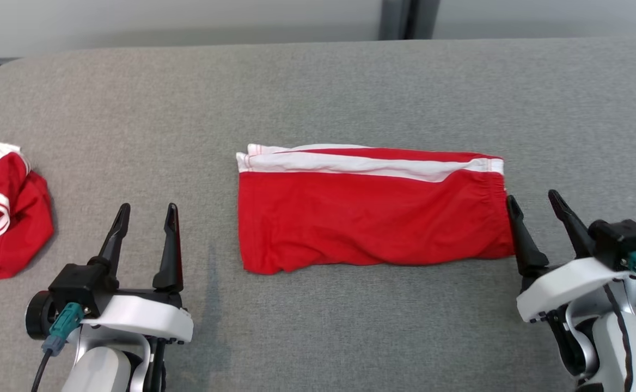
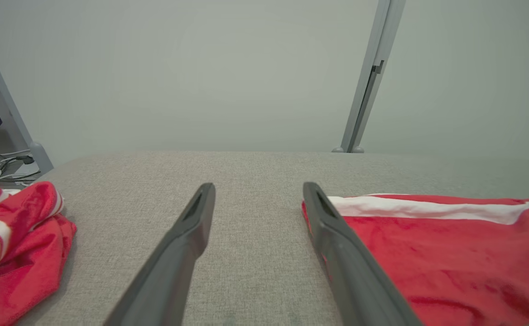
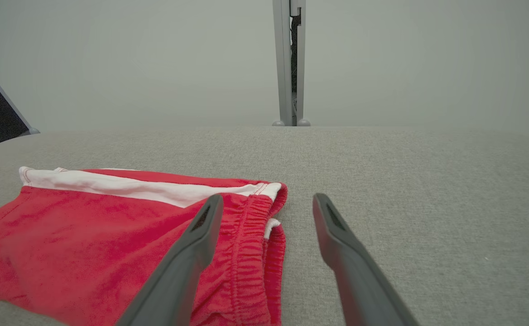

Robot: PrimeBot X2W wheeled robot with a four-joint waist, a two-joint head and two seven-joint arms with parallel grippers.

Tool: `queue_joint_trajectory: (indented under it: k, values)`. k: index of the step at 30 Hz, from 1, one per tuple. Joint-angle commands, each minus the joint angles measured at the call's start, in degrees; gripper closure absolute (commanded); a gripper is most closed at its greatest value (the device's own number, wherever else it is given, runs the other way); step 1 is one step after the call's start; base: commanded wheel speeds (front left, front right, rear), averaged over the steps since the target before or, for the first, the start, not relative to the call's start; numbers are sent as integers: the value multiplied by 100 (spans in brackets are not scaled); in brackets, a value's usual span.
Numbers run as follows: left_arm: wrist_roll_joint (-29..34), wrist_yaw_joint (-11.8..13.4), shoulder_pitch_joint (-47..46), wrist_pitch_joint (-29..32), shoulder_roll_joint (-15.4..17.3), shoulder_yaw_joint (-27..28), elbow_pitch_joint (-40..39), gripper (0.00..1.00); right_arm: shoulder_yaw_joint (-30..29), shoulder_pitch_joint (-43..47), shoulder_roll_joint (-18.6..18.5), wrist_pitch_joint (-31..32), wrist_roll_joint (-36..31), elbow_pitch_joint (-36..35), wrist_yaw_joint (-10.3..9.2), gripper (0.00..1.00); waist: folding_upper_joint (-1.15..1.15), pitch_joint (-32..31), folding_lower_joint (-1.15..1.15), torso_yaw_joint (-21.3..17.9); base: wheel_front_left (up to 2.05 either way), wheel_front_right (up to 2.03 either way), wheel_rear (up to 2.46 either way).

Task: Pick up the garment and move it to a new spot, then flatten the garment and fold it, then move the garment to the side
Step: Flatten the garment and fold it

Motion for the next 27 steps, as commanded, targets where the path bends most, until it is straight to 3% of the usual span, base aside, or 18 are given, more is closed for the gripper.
queue_joint_trajectory:
  k: [1,12,17,18,20,27]
  values:
    - [-24,-30,-121,-43,-1,-4,28,0,48,-125,-91,34,97,108,1,0,0,126,0,126,0,0,0]
    - [41,-103,-388,-184,-142,-89,317,0,432,-656,-530,883,532,1340,0,0,0,396,0,278,0,0,0]
    - [61,-116,-462,-230,-156,-97,377,0,738,-725,-674,1047,794,1570,0,0,0,426,0,264,0,0,0]
    - [68,-118,-471,-232,-156,-95,388,0,825,-737,-690,1091,905,1612,0,45,0,433,0,260,0,0,0]
    - [79,-119,-478,-244,-156,-88,410,0,957,-760,-756,1132,1071,1666,0,100,0,443,0,251,0,0,0]
    - [89,-123,-519,-260,-156,-52,431,0,1161,-781,-1050,1068,1558,1787,-23,100,0,464,0,206,0,0,0]
